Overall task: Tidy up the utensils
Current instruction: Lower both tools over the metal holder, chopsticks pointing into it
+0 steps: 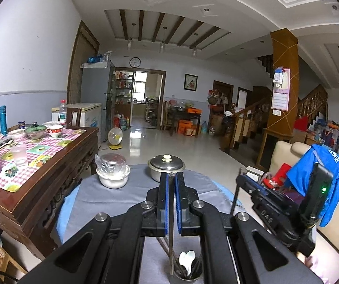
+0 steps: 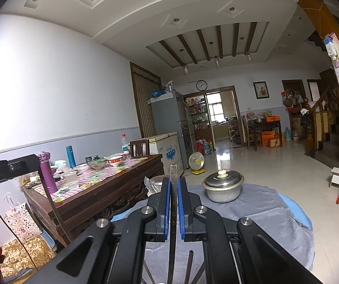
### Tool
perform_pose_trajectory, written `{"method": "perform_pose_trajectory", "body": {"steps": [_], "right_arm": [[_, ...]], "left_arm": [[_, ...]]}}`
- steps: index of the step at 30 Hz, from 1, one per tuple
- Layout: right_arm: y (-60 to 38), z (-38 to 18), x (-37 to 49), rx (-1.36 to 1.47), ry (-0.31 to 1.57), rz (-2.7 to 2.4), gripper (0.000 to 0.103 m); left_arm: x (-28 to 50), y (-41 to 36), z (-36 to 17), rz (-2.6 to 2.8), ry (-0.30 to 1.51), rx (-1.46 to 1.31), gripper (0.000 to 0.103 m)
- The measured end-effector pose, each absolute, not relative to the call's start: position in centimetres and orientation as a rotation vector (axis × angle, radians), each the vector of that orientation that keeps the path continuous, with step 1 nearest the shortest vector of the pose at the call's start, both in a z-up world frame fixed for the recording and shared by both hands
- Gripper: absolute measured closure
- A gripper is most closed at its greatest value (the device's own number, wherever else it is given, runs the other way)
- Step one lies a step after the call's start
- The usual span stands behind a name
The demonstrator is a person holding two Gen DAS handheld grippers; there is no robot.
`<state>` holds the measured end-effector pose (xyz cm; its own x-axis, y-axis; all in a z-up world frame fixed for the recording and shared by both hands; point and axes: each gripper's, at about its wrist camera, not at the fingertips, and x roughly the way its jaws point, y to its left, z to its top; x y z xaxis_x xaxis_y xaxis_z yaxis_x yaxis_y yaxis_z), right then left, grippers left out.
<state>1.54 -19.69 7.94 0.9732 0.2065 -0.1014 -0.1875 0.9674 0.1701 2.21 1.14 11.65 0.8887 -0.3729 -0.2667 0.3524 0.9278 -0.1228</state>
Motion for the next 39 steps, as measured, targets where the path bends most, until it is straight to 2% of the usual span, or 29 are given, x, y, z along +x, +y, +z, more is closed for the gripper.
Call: {"method": "perform_pose_trajectory", "body": {"steps": [39], "right_arm": [[-20.1,3.5,5.4,0.18,0.2,0.152,0.096]], "left_arm": [[7.4,-3.2,6.1,-0.393,0.497,-0.09,0.098]]}}
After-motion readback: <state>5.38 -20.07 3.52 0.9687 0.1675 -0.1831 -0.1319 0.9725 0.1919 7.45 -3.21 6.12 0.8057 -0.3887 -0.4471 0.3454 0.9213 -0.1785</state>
